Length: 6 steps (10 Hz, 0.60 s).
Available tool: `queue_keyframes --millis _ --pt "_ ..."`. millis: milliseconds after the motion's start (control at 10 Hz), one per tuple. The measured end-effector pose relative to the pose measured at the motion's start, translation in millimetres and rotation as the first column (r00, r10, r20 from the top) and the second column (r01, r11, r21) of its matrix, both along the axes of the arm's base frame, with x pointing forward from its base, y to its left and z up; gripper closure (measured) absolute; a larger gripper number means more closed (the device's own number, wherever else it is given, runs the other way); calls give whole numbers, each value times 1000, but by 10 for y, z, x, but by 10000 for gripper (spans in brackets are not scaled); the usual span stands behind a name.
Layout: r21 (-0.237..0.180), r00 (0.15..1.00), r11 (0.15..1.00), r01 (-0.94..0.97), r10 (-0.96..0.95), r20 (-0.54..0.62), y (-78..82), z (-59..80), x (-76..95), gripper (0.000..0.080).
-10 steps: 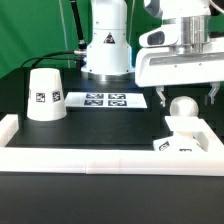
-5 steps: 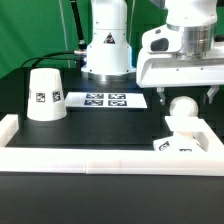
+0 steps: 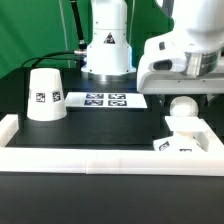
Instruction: Assemble lamp
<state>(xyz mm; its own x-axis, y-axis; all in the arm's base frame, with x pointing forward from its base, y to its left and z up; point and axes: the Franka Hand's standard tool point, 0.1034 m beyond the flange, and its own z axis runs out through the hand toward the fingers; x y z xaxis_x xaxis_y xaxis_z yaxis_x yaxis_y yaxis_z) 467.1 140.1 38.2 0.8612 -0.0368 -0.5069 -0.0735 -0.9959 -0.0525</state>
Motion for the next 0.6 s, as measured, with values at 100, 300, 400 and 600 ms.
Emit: queue_keyframes --millis 100,300,400,600 --pt "0 998 1000 -5 5 -69 -5 -15 -45 101" --pt "2 981 1000 -16 16 -193 -1 -50 -107 101" --pt "5 965 1000 -22 22 -260 -2 -71 -127 101" --pt "9 930 999 -33 34 -367 15 -118 -148 101"
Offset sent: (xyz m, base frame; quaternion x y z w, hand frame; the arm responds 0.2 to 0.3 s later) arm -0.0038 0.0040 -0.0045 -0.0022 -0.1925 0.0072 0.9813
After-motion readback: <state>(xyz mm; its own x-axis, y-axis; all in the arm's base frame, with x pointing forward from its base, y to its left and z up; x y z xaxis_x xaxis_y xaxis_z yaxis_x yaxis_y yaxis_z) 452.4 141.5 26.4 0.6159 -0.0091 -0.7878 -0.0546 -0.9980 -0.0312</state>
